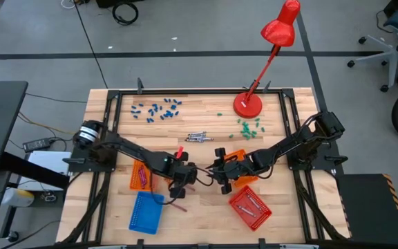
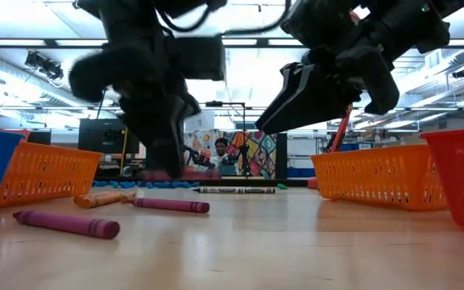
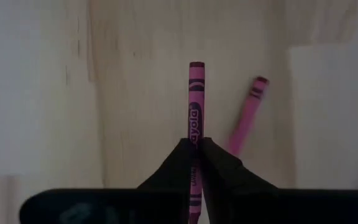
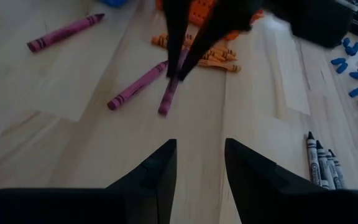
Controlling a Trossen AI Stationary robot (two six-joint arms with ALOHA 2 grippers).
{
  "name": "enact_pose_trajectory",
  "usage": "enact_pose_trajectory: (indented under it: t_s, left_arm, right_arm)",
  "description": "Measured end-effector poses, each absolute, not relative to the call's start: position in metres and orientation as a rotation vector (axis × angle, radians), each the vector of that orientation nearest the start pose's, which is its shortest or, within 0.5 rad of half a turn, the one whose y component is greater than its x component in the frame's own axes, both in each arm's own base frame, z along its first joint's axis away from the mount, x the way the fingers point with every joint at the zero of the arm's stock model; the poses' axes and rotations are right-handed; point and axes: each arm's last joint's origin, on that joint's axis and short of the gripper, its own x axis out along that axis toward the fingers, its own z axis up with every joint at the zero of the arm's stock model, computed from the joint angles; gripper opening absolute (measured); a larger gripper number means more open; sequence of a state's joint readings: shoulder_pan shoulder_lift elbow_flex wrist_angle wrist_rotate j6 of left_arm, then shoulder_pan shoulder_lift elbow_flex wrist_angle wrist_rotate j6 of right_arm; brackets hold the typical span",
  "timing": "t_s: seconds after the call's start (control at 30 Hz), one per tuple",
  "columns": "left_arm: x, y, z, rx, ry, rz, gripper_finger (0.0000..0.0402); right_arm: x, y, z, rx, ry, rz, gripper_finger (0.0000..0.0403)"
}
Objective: Sort crayons
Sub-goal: Put the red crayon into the left orange bin
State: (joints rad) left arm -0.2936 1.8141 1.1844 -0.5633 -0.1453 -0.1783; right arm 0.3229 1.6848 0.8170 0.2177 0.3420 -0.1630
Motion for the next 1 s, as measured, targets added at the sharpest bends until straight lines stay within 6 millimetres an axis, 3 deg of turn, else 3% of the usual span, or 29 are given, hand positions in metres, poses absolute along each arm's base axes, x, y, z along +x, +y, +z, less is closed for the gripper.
enact_pose_trajectory:
  t_s: [0.27,0.43,0.7,1.0]
  left_arm:
    - [0.307,-0.113,0.220,0.262,1.126,-0.161,0.0027]
    - [0.280,-0.121,0.238,0.373,1.170,-0.235,0.0027]
    - [0.238,-0.124,0.239,0.514,1.464,-0.262,0.0027]
    - [0.227,-0.121,0.239,0.702,1.551,-0.287,0.0027]
  right_arm:
    - [0.316,0.092,0.159,-0.377,0.630,0.021,0.0139]
    - [0.316,0.090,0.159,-0.369,0.638,0.016,0.0139]
    - [0.317,0.090,0.159,-0.362,0.637,0.020,0.0139]
    - [0.317,0.090,0.159,-0.357,0.637,0.029,0.0139]
